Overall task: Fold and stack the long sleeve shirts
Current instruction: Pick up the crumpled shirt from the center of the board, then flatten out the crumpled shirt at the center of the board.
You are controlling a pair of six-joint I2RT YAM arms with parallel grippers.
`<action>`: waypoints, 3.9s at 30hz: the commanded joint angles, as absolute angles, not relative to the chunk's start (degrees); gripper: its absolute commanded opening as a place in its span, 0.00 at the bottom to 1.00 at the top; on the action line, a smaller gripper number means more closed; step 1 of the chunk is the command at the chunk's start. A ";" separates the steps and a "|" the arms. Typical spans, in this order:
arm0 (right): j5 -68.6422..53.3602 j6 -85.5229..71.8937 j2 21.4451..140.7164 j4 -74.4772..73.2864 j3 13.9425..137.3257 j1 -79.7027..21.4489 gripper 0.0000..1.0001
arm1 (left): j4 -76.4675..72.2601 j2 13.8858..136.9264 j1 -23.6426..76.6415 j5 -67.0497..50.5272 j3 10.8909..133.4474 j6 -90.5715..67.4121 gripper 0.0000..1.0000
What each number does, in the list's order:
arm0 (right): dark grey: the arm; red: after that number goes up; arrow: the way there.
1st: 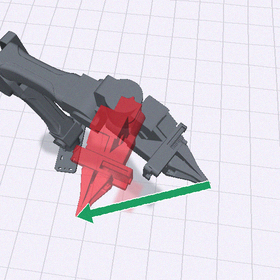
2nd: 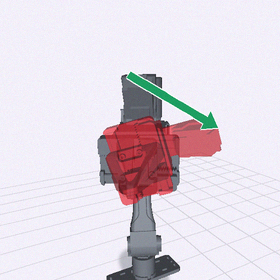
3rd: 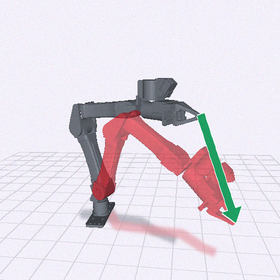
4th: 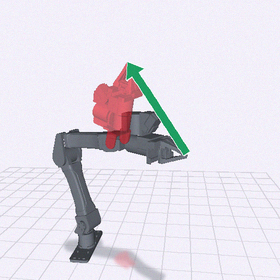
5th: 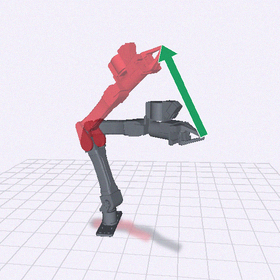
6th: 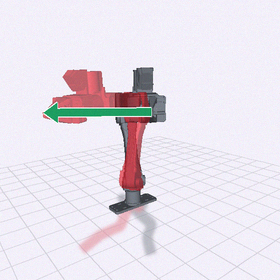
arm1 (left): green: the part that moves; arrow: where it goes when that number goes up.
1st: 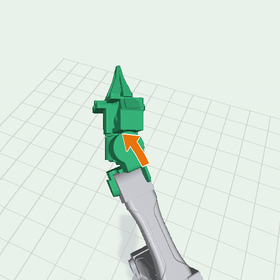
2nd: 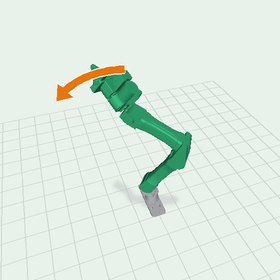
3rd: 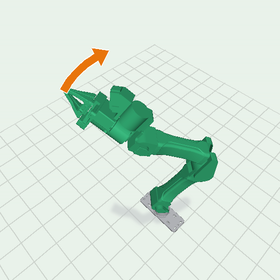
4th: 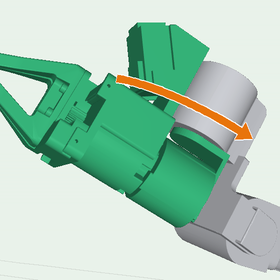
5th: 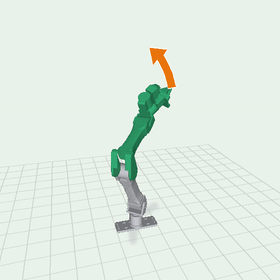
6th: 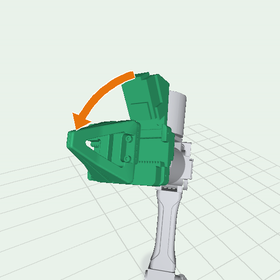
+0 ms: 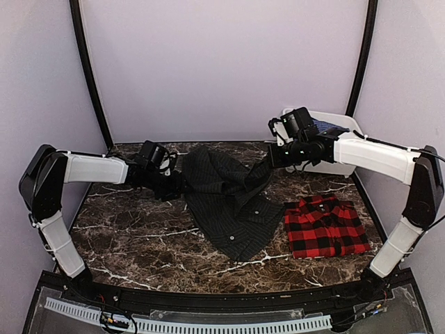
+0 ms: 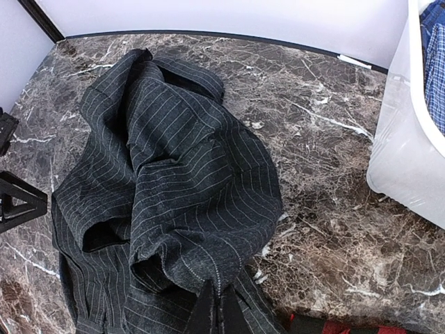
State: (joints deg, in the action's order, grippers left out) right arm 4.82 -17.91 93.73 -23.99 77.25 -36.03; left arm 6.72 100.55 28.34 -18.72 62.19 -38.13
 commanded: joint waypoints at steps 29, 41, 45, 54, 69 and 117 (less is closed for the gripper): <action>5.14 -17.12 93.12 -20.69 77.87 -34.58 0.00 | 3.91 100.24 30.85 -17.33 62.21 -42.48 0.00; 13.89 -15.87 91.31 -20.54 82.39 -31.86 0.00 | 16.57 85.12 28.43 -1.59 69.90 -35.70 0.00; 15.81 -14.51 90.84 -20.87 85.07 -30.45 0.00 | 21.18 80.85 25.52 1.74 72.88 -33.32 0.00; 20.00 -9.36 89.05 -20.58 92.45 -29.18 0.00 | 28.79 75.08 16.91 7.47 83.41 -26.08 0.00; 13.03 3.19 72.87 -4.81 96.21 -29.09 0.00 | 31.00 71.74 15.64 13.31 115.77 -14.32 0.00; 2.41 -17.69 93.26 -16.10 68.64 -22.32 0.06 | 23.99 95.20 -8.97 -10.58 77.39 -28.53 0.23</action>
